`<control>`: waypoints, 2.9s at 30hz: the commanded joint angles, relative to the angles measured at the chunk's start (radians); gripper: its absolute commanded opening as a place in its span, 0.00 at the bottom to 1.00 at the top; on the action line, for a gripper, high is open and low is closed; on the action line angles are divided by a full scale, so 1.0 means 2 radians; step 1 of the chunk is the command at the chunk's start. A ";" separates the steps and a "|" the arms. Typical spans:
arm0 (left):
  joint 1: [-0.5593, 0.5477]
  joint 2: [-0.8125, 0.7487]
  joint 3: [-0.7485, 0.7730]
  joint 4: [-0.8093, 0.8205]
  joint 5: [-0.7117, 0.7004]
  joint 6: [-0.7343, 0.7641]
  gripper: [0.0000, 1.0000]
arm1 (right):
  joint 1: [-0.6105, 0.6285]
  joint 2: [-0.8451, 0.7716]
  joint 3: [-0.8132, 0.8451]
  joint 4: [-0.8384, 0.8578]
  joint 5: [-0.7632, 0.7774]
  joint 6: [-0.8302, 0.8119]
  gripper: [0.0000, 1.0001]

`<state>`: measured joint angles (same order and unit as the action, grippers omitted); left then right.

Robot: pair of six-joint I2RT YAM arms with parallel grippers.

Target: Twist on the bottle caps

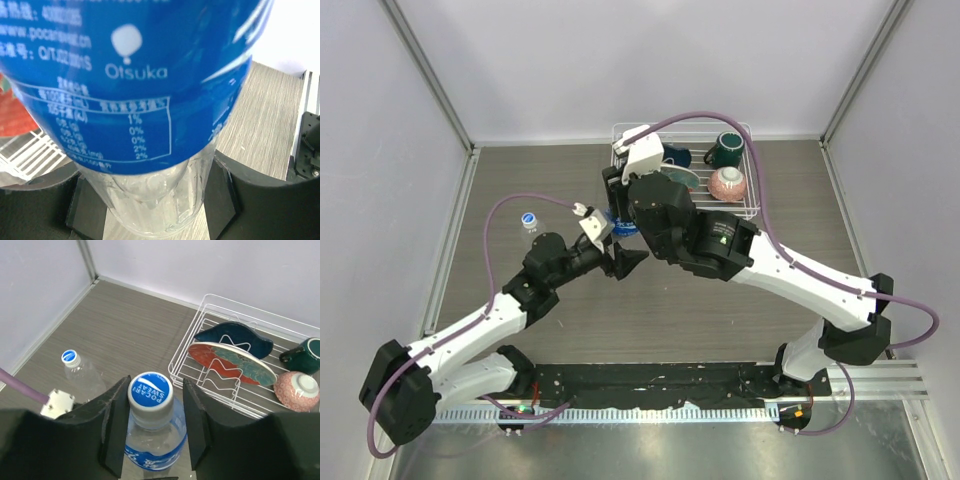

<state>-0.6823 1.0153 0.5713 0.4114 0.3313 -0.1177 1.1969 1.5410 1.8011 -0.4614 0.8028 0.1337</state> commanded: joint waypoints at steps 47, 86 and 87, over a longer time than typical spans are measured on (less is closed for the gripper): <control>0.008 -0.031 0.036 -0.002 0.275 0.011 0.00 | -0.240 -0.013 0.075 -0.059 -0.974 -0.116 0.43; 0.010 -0.036 0.023 0.036 0.141 0.018 0.00 | -0.240 -0.069 -0.045 -0.001 -0.552 0.005 0.01; 0.010 -0.036 0.023 0.037 0.133 0.021 0.00 | -0.233 -0.076 -0.052 0.004 -0.512 0.010 0.01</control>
<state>-0.6636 0.9615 0.6033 0.3813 0.6659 -0.1246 0.7174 1.4277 1.7355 -0.4381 -0.6933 0.0807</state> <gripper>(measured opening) 0.659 0.386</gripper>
